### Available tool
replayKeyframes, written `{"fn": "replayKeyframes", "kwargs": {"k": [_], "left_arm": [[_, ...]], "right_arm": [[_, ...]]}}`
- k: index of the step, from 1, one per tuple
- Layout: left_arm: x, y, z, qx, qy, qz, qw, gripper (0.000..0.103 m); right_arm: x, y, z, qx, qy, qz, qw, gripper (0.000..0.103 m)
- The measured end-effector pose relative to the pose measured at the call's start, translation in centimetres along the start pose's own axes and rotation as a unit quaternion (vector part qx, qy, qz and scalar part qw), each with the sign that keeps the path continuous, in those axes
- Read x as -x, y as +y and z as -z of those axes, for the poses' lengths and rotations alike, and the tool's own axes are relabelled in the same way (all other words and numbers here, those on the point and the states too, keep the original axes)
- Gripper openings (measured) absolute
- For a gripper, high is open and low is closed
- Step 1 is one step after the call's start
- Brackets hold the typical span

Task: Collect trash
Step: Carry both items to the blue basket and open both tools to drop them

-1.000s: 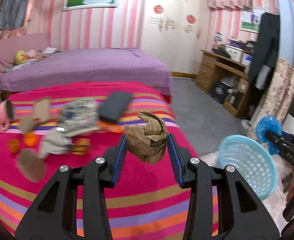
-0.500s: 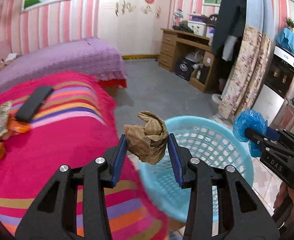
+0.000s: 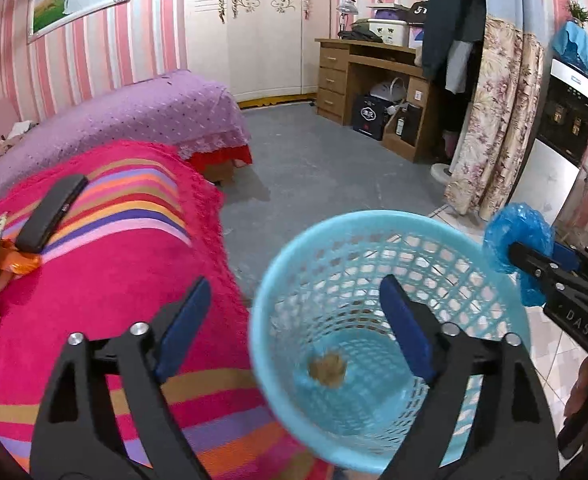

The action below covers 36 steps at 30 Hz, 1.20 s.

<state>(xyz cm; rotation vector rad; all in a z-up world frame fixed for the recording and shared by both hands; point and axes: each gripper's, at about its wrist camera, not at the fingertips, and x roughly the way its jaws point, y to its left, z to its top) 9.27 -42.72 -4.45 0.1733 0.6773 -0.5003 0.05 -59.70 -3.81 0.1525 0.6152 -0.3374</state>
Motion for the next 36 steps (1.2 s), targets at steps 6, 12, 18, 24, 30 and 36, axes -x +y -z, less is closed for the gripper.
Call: {"fn": "replayKeyframes", "kwargs": {"k": [6,12,18,24,30,36], "left_arm": [[0.4,3.3,-0.3,0.026,0.001,-0.009,0.9996,0.090],[0.8,5.0,-0.2,0.041,0.003,-0.019,0.9990,0.092],[1.7,5.5,-0.1,0.041,-0.001,-0.027,0.9988,0.093],[3.4,6.0,0.1,0.044,-0.012,-0.024,0.9987,0.096],[6.4,7.6,0.5,0.046,-0.033,-0.022,0.9982,0.097],[9.6,10.8,1.2,0.047,-0.043,-0.028,0.9976,0.097]], "right_arm": [[-0.6,0.5,0.3,0.004,0.000,-0.004,1.000,0.038],[-1.4,0.7,0.1,-0.001,0.003,-0.009,1.000,0.038],[-1.8,1.0,0.7,0.000,-0.001,0.013,1.000,0.080],[-0.3,1.1,1.2,-0.013,-0.018,0.037,0.999,0.097],[1.7,3.7,0.9,-0.007,-0.039,0.041,0.998,0.098],[4.0,8.0,-0.1,-0.014,-0.069,0.019,0.997,0.098]]}}
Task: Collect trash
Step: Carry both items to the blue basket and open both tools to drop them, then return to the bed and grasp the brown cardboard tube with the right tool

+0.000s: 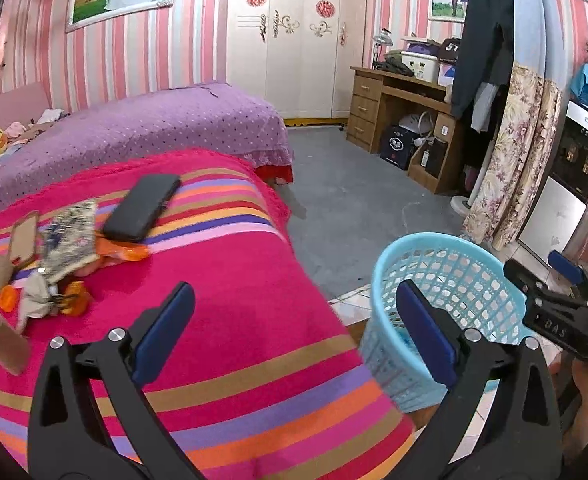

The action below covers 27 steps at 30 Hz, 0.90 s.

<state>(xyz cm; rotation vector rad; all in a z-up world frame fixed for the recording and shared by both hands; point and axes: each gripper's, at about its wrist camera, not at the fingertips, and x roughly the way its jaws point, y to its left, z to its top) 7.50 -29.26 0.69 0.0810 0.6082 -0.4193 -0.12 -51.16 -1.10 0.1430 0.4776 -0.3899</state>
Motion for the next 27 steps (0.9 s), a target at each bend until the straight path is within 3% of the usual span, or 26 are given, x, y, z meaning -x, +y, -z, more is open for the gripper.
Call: {"fn": "replayKeyframes", "kwargs": {"k": [7,16,23,27], "left_arm": [[4.8,7.7,0.3,0.010,-0.021,-0.040,0.9989,0.097],[9.0,20.3,2.0,0.041,-0.029,-0.120,0.9915,0.097],[9.4,29.7,5.3,0.073,-0.002,-0.175,0.9819,0.097],[9.0,33.2,7.1,0.100,0.023,-0.184,0.9776,0.097]], "right_arm": [[2.2,7.6,-1.2,0.019,-0.029,-0.043,0.998,0.098],[3.0,18.4,-0.9,0.035,-0.018,-0.111,0.993,0.098],[3.0,25.1,1.4,0.055,0.005,-0.140,0.989,0.098],[3.0,28.1,2.8,0.069,0.023,-0.155,0.985,0.098]]}}
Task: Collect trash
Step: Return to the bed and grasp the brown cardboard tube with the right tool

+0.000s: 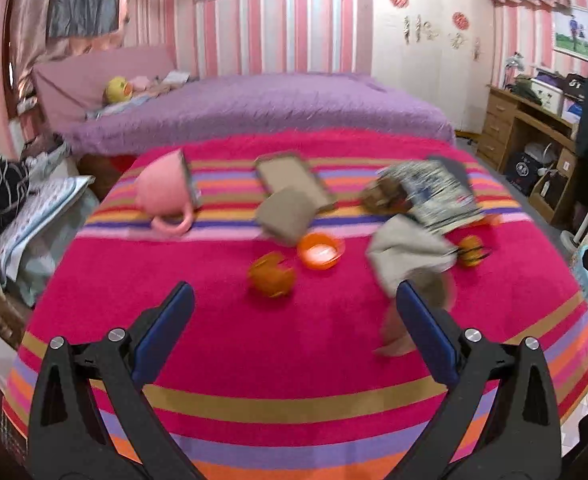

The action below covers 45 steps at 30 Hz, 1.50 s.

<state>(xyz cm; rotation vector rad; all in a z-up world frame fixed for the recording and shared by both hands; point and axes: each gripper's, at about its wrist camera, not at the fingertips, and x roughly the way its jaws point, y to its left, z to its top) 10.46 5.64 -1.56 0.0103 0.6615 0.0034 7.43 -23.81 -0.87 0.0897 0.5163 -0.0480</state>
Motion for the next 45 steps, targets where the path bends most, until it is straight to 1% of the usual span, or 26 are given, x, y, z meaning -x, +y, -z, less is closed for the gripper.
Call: {"fn": "replayKeyframes", "kwargs": {"k": [3,5,6,9,14,19,21,24,26,28,29,31,33,36,37,40,42,45], "left_arm": [[-0.6,2.4,0.6,0.009,0.005,-0.015,0.9998,0.097],[-1.1,3.6,0.8,0.018,0.017,-0.007,0.9997,0.097],[-1.4,4.3,1.0,0.019,0.024,-0.009,0.9995,0.097],[-1.9,5.1,1.4,0.018,0.030,-0.031,0.9989,0.097],[-2.0,8.1,1.4,0.056,0.037,-0.022,0.9975,0.097],[-2.2,10.3,1.7,0.063,0.039,-0.045,0.9962,0.097],[-2.5,11.1,2.0,0.070,0.045,-0.050,0.9953,0.097],[-2.8,12.2,2.2,0.090,0.051,-0.052,0.9933,0.097],[-2.9,12.7,2.1,0.105,0.053,-0.046,0.9920,0.097],[-3.0,12.9,2.1,0.112,0.054,-0.043,0.9913,0.097],[-3.0,12.8,2.1,0.112,0.055,-0.043,0.9913,0.097],[-3.2,12.5,2.0,0.108,0.055,-0.046,0.9915,0.097],[-3.3,12.2,2.0,0.103,0.055,-0.047,0.9920,0.097],[-3.6,11.4,1.9,0.096,0.057,-0.047,0.9927,0.097],[-3.7,11.1,1.8,0.094,0.057,-0.047,0.9928,0.097],[-3.9,10.0,1.6,0.087,0.058,-0.040,0.9937,0.097],[-4.1,9.4,1.4,0.087,0.057,-0.033,0.9940,0.097],[-4.5,7.6,1.1,0.075,0.058,-0.019,0.9953,0.097]], "right_arm": [[-0.6,2.2,0.6,0.008,0.010,-0.006,1.000,0.098],[-1.0,3.8,0.9,0.015,0.019,-0.018,1.000,0.098],[-1.2,4.7,0.9,0.019,0.022,-0.024,0.999,0.098],[-1.3,6.9,1.2,0.030,0.027,-0.046,0.998,0.098],[-1.5,11.0,1.8,0.063,0.039,-0.080,0.994,0.098],[-2.2,14.4,2.0,0.091,0.051,-0.111,0.988,0.098],[-2.8,15.7,2.0,0.103,0.057,-0.114,0.987,0.098],[-3.8,17.0,1.9,0.110,0.067,-0.121,0.984,0.097],[-4.9,17.8,1.9,0.115,0.080,-0.129,0.982,0.087],[-5.6,18.1,1.9,0.115,0.092,-0.140,0.979,0.071],[-6.0,18.2,1.9,0.115,0.098,-0.149,0.977,0.068],[-6.5,18.4,1.9,0.114,0.106,-0.168,0.973,0.053],[-6.6,18.4,2.0,0.114,0.107,-0.187,0.970,0.044],[-6.2,17.7,1.7,0.106,0.095,-0.204,0.969,0.042],[-6.1,17.4,1.6,0.106,0.089,-0.204,0.969,0.042],[-5.2,15.9,1.0,0.117,0.066,-0.189,0.973,0.042],[-4.8,14.4,0.6,0.119,0.055,-0.166,0.978,0.042],[-5.0,11.8,-0.1,0.106,0.054,-0.150,0.982,0.042]]}}
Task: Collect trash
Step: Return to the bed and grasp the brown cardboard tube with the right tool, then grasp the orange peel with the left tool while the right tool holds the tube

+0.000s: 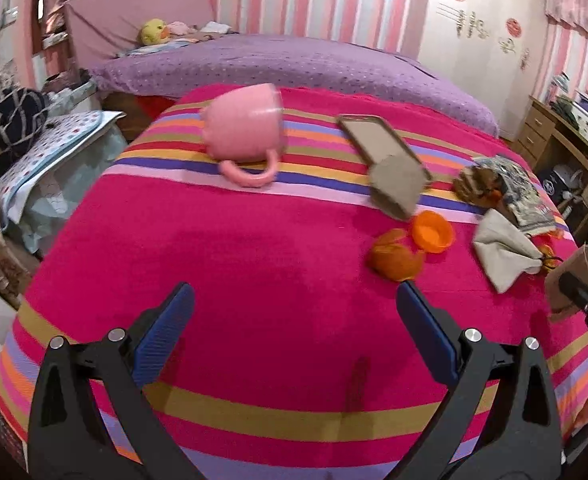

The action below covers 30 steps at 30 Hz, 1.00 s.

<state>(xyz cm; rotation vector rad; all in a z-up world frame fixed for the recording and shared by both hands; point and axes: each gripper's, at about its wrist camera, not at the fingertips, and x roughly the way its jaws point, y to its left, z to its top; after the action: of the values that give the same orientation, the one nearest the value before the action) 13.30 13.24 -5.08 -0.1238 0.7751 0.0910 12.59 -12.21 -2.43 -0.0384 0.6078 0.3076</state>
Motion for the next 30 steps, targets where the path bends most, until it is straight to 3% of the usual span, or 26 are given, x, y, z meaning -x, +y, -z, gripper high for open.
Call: {"fn": "replayKeyframes", "kwargs": {"k": [10,15,17,23,26,30], "left_arm": [[-1.7,-5.9,-0.3,-0.063,0.000,-0.006,0.9980,0.096],[-3.2,-7.3,-0.7,-0.083,0.012,0.000,0.9965,0.077],[-4.0,-7.8,-0.7,-0.092,0.026,-0.001,0.9954,0.061],[-4.1,-7.1,-0.7,-0.077,0.034,0.018,0.9963,0.034],[-3.6,-6.7,-0.5,-0.073,0.028,0.025,0.9966,0.028],[-2.4,-6.4,-0.3,-0.069,0.018,0.019,0.9973,0.027]], "right_arm": [[0.7,-6.0,0.5,-0.027,0.007,0.035,0.999,0.042],[0.8,-7.5,0.7,-0.035,0.010,0.041,0.999,0.042],[0.7,-7.9,0.9,-0.039,0.012,0.039,0.998,0.042],[0.7,-8.5,1.2,-0.042,0.016,0.035,0.998,0.042],[0.9,-8.7,1.3,-0.045,0.016,0.033,0.998,0.042],[1.4,-9.3,1.5,-0.050,0.012,0.032,0.998,0.042]]}}
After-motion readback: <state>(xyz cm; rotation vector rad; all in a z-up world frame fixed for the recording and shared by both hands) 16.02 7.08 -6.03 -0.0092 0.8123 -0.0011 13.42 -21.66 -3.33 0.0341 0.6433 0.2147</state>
